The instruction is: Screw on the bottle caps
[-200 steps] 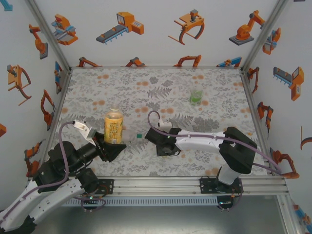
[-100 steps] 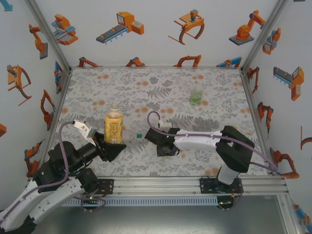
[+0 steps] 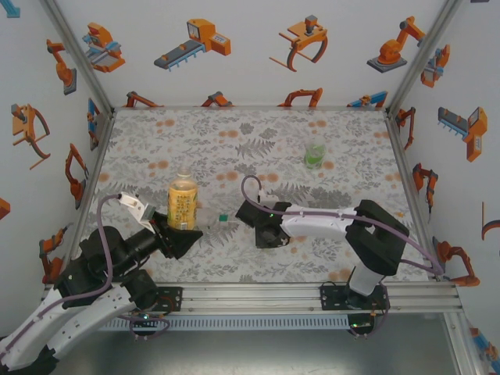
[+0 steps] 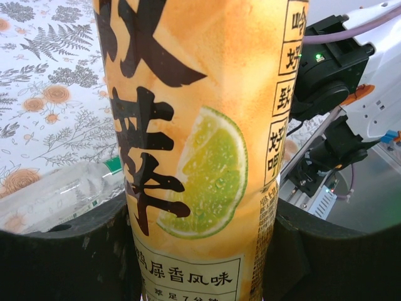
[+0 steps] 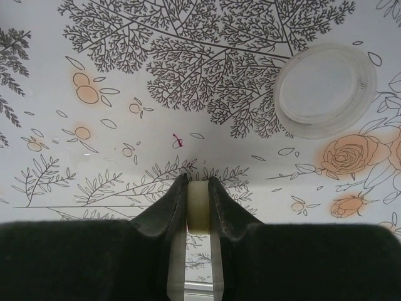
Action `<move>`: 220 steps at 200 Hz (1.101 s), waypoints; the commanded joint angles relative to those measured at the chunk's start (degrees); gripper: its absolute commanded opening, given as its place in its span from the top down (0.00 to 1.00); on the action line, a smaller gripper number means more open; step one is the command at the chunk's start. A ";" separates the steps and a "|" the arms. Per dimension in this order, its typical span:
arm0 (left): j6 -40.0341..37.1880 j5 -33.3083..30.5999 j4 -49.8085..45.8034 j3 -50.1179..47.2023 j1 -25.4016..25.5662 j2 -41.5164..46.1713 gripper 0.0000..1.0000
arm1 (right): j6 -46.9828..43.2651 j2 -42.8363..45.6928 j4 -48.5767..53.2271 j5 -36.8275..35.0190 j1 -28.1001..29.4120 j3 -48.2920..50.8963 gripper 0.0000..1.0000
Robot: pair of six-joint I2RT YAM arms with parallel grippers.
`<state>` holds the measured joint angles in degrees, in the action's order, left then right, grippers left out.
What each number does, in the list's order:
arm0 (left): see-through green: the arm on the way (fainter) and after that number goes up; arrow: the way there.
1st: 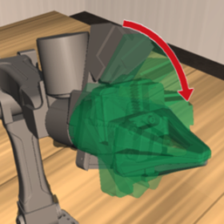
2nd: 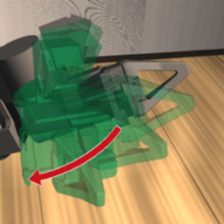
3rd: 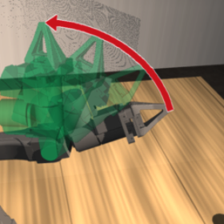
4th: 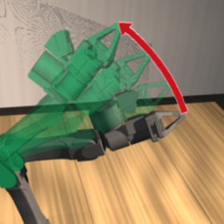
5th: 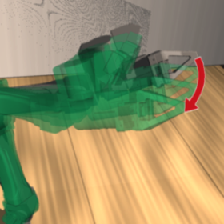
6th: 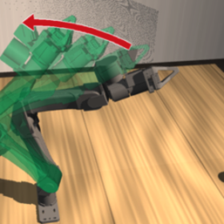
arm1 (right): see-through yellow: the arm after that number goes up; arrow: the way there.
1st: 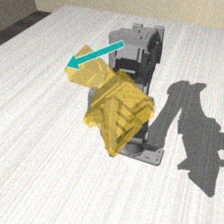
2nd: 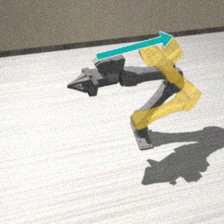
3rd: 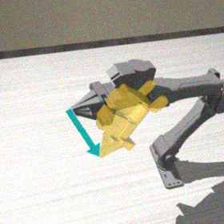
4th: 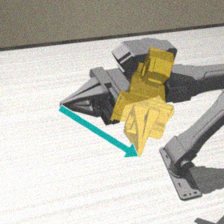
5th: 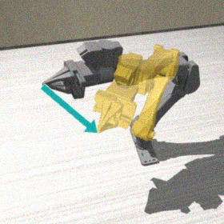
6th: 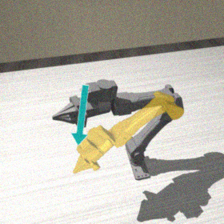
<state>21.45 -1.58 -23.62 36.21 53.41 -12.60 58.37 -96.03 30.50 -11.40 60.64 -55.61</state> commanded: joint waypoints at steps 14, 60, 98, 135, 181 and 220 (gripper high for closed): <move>0.98 -0.65 1.56 -0.55 -0.41 0.56 1.00 | 0.47 0.87 -4.22 2.43 -1.58 3.82 0.83; 1.30 -0.87 1.53 -0.61 -0.41 0.65 1.00 | 3.97 6.46 -17.58 8.04 -4.41 13.59 0.82; 1.65 -0.88 1.12 -0.29 -0.41 0.52 1.00 | 10.68 11.80 -24.04 10.63 -8.26 24.02 0.74; 2.23 -1.10 1.59 -1.02 -0.41 0.82 1.00 | 10.70 16.18 -17.19 7.39 -9.14 26.31 0.61; 1.76 -1.30 0.72 -0.11 -0.41 0.25 1.00 | 3.32 11.99 -7.36 3.23 -9.23 16.78 0.59; 1.76 -1.40 -0.11 0.35 -0.41 0.45 1.00 | -3.49 2.95 0.31 1.95 -7.90 4.72 0.60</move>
<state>22.68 -2.20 -23.86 35.88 53.41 -12.45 61.30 -88.16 20.25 -5.50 51.86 -46.15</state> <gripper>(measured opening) 0.553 0.400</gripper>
